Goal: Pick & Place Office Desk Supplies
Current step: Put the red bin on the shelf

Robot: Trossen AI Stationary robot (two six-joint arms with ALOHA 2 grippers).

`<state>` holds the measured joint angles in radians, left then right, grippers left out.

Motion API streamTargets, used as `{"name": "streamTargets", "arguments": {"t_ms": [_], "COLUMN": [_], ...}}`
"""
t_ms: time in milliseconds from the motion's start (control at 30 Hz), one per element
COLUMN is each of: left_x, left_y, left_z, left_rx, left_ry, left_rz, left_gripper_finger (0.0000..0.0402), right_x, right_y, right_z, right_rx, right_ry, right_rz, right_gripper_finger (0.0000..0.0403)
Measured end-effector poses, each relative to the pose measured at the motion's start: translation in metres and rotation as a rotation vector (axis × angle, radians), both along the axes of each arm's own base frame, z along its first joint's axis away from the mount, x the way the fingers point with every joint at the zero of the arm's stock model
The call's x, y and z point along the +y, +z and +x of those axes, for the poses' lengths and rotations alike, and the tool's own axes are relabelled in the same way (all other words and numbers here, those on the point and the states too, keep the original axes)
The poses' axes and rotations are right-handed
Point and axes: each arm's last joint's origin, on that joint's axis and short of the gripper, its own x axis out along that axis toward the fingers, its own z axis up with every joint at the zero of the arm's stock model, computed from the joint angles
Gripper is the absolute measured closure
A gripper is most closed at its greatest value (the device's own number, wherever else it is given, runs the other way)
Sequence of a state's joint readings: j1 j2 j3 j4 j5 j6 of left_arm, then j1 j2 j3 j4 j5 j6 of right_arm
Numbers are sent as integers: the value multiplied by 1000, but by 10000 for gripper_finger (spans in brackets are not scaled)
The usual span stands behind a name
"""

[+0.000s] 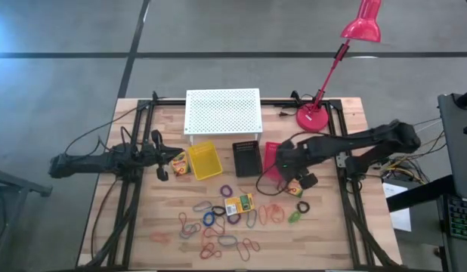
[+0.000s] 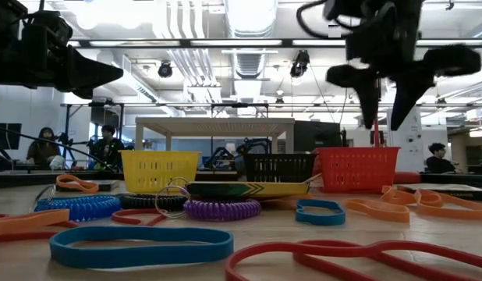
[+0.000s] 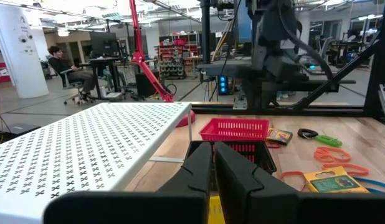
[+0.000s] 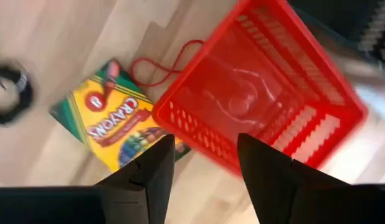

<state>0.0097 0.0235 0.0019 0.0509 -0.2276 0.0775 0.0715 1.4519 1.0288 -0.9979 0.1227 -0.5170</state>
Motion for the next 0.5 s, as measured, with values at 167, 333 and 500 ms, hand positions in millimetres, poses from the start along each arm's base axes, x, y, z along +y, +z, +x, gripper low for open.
{"name": "streamTargets", "arguments": {"t_ms": [167, 333, 500], "left_x": [0, 0, 0], "left_y": [0, 0, 0], "left_z": [0, 0, 0], "left_rx": [0, 0, 0], "left_ry": [0, 0, 0], "left_rz": [0, 0, 0], "left_gripper_finger": [378, 378, 378], "right_x": [-3, -4, -4], "right_y": [-18, -25, -21], "right_z": [16, 22, 24], "right_rx": [136, 248, 283], "right_ry": [126, 183, 199], "right_rz": [-174, -224, -214], "right_gripper_finger": [241, 252, 259]}}
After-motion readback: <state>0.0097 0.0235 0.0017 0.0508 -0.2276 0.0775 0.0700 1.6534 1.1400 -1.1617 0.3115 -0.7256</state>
